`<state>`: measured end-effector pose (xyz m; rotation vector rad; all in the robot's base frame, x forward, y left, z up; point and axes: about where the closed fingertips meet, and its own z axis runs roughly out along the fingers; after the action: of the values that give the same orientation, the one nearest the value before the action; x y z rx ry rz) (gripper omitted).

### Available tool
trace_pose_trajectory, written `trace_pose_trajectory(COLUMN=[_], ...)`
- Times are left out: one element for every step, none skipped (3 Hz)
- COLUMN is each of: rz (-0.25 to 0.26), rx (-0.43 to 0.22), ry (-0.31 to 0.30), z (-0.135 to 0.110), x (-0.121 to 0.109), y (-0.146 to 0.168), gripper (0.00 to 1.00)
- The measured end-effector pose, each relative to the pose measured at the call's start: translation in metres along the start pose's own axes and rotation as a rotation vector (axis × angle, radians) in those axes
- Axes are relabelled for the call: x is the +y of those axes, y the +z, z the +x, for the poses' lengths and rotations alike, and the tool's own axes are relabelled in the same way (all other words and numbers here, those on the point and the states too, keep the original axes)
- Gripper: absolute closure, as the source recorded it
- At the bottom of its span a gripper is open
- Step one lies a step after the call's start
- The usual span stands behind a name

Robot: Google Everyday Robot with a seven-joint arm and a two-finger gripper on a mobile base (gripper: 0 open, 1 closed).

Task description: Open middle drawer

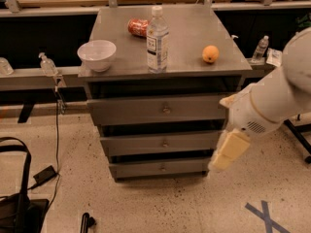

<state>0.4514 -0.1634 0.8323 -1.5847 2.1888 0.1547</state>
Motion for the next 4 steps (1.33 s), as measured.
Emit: trace_pose_trajectory(rz=[0.042, 0.046, 0.071, 0.057], rx=[-0.053, -0.054, -0.047, -0.065], ry=[0.01, 0.009, 0.004, -0.025], z=[-0.008, -0.008, -0.003, 0.046], x=[-0.016, -0.017, -0.019, 0.002], y=[0.024, 0.023, 0.037, 0.138], gripper=[0.0, 0.0, 0.0, 0.0])
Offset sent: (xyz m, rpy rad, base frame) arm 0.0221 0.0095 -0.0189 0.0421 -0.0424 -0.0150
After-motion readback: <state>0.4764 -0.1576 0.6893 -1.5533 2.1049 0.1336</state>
